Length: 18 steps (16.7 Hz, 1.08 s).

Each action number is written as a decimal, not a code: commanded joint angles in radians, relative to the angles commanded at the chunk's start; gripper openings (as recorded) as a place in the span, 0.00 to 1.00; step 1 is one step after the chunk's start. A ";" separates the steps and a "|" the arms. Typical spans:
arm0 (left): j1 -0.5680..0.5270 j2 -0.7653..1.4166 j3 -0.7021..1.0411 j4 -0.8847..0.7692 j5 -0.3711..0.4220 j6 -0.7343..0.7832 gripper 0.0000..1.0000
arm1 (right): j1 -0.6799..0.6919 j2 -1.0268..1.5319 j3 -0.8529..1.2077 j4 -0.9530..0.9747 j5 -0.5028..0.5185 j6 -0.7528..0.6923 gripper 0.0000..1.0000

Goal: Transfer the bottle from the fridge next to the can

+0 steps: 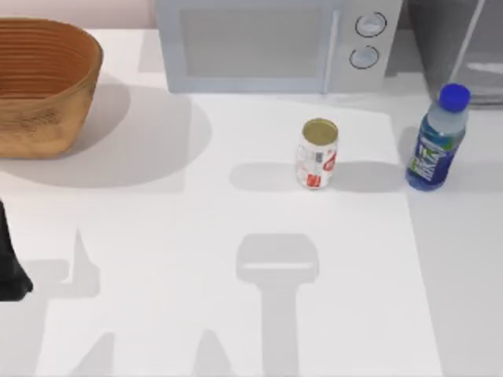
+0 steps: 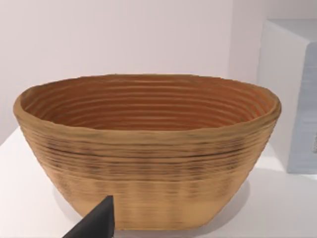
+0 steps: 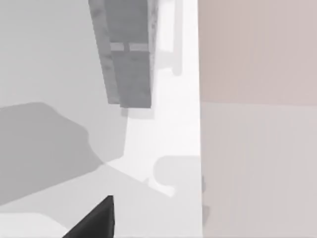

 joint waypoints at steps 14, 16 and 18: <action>0.000 0.000 0.000 0.000 0.000 0.000 1.00 | 0.615 0.021 -0.023 0.852 0.134 1.058 1.00; 0.000 0.000 0.000 0.000 0.000 0.000 1.00 | 0.715 0.019 -0.027 0.991 0.155 1.207 1.00; 0.000 0.000 0.000 0.000 0.000 0.000 1.00 | 0.796 0.016 -0.031 1.094 0.170 1.313 1.00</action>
